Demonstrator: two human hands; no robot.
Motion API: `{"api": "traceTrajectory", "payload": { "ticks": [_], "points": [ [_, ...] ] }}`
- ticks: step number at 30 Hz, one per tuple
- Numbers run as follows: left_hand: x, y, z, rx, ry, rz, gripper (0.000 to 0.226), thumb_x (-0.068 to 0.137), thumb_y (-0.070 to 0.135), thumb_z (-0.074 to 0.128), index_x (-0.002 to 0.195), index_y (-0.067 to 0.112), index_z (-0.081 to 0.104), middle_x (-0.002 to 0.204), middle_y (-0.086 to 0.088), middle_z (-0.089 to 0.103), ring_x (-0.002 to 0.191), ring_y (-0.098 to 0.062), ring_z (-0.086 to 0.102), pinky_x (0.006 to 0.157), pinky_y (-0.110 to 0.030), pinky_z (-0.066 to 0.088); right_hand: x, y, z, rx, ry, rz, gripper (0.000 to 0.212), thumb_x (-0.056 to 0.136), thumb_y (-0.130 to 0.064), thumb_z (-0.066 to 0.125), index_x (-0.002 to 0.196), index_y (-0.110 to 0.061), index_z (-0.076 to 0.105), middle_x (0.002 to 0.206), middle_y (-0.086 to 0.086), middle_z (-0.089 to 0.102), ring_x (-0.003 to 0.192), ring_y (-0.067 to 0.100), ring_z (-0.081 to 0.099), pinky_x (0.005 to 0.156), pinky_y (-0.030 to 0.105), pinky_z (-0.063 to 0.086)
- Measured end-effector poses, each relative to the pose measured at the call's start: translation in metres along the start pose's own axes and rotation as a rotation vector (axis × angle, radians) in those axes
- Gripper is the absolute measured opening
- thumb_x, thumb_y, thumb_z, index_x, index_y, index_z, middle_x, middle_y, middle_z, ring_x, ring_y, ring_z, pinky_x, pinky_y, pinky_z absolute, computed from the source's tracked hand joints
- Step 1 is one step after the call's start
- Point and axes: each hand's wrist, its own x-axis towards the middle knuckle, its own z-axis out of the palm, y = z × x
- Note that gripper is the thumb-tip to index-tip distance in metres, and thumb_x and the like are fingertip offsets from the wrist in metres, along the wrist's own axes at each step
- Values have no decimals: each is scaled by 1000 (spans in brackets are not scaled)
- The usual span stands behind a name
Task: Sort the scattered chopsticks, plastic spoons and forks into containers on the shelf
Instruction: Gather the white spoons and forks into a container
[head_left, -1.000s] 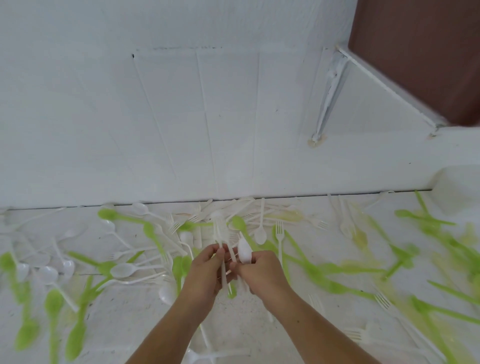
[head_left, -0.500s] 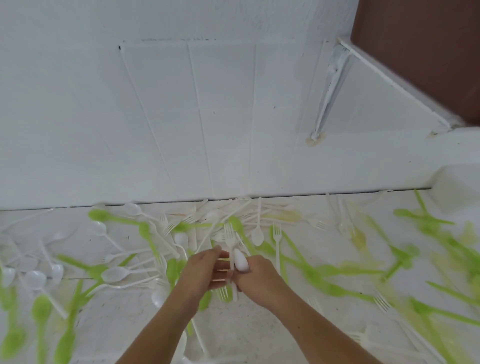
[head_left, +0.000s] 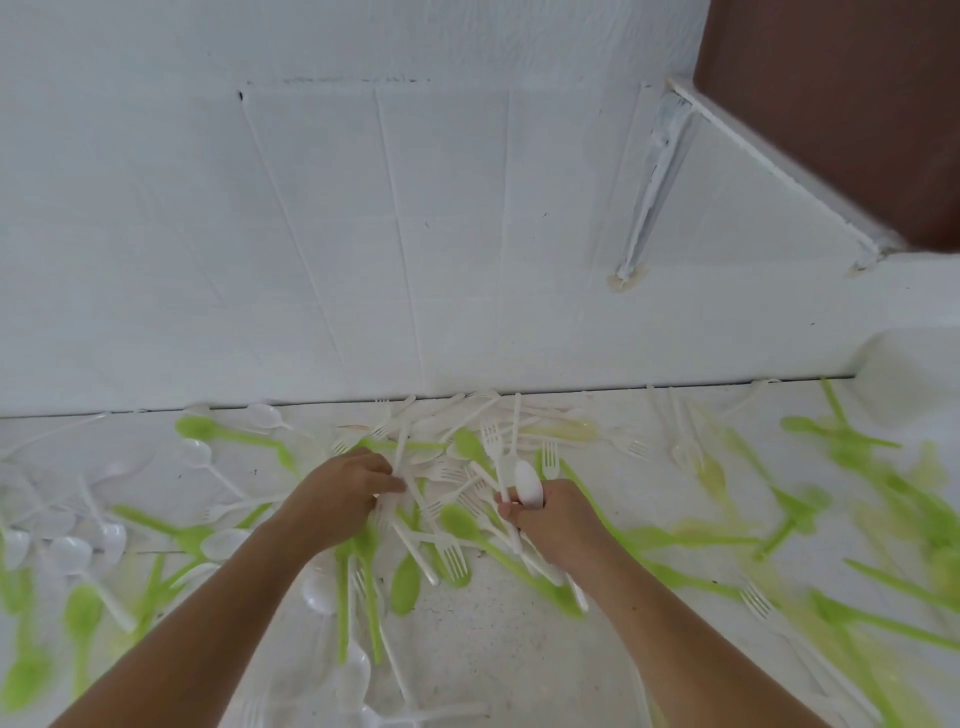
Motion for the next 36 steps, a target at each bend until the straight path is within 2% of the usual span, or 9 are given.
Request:
{"api": "traceTrajectory", "payload": {
  "ticks": [3,7,10,17,22,24,27,31,36],
  "points": [
    [3,12,-11,-127,88,-106,53,72,-4,83,113,30,80,99,9,69,96,-20,65,81,-37,57,0,-8,-4,24,-9,-33,5,93,-27,76,94,-26,81,69,-13,68,51,-5,57,52,18,44],
    [8,37,-30,-300,347,-147,9,87,28,74,87,21,79,80,12,55,80,-13,54,74,-26,46,-13,-22,-8,125,-33,-101,12,95,-22,74,96,-31,82,65,-11,64,39,0,42,46,14,35],
    [4,74,-46,-496,488,-294,29,101,27,59,78,9,58,76,4,56,72,-12,56,67,-18,43,-29,-35,-4,231,-40,-157,13,92,-15,77,101,-22,82,64,-15,70,43,-4,52,48,8,37],
    [15,121,-47,-1591,269,-734,43,112,35,37,104,6,68,68,3,37,56,-13,35,55,-30,33,-51,-42,16,254,-70,-199,7,91,-14,77,91,-20,82,65,-9,70,42,-2,49,48,10,35],
    [8,144,-45,-1745,279,-816,21,104,14,55,94,-2,64,88,-21,68,75,-29,65,71,-41,52,-54,-38,33,170,-94,-189,6,92,-20,76,89,-22,81,75,-5,76,63,1,65,65,22,53],
    [5,148,-43,-1840,263,-818,21,107,12,50,102,-3,64,110,-26,74,100,-38,71,91,-50,54,-50,-31,40,56,-49,-180,18,91,-26,76,84,-10,77,67,-2,66,59,7,56,61,28,46],
    [4,153,-40,-1953,321,-867,27,109,14,43,115,-4,62,116,-28,72,113,-39,70,91,-49,53,-50,-24,48,-40,-42,-163,27,92,-26,73,76,-4,70,59,-5,53,51,6,44,51,24,35],
    [-1,157,-32,-1875,282,-817,24,107,12,49,114,-7,63,113,-25,73,107,-34,73,86,-41,59,-51,-17,56,-118,-96,-186,31,91,-20,67,61,-16,61,63,-3,58,56,9,52,55,31,41],
    [-2,134,-23,-1643,311,-873,16,108,9,50,105,3,65,86,-14,67,69,-27,67,61,-35,58,-30,-15,37,-227,8,-133,32,84,-42,77,66,-20,61,59,-7,56,48,5,50,43,15,34]
  ]
}}
